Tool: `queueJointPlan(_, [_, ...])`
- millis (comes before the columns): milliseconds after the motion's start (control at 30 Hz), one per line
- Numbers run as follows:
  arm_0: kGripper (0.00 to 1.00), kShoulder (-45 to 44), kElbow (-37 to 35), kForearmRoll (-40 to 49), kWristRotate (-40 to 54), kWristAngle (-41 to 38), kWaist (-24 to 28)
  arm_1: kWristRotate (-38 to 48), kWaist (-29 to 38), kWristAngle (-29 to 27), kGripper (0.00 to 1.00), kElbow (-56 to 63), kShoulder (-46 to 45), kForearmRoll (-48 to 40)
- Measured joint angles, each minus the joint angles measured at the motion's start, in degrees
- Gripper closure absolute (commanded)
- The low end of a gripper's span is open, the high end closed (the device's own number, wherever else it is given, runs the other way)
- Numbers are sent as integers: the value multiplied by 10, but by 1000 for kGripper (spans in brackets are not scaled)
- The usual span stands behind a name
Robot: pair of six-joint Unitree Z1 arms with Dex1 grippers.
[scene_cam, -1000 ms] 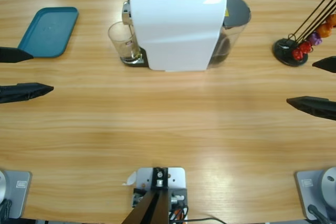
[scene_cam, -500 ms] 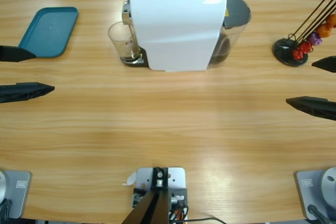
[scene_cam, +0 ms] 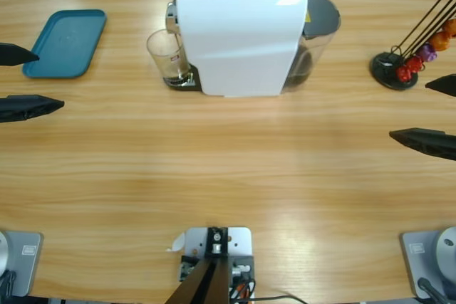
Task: Pour coffee
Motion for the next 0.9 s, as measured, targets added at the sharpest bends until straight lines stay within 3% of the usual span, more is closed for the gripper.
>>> queueJointPlan(467, [4,3,-48,0,-47,13,60,0,0,0,23,0,0,0])
queueJointPlan(900, [4,30,-78,0,-61,20,72,0,0,0,20,0,0,0])
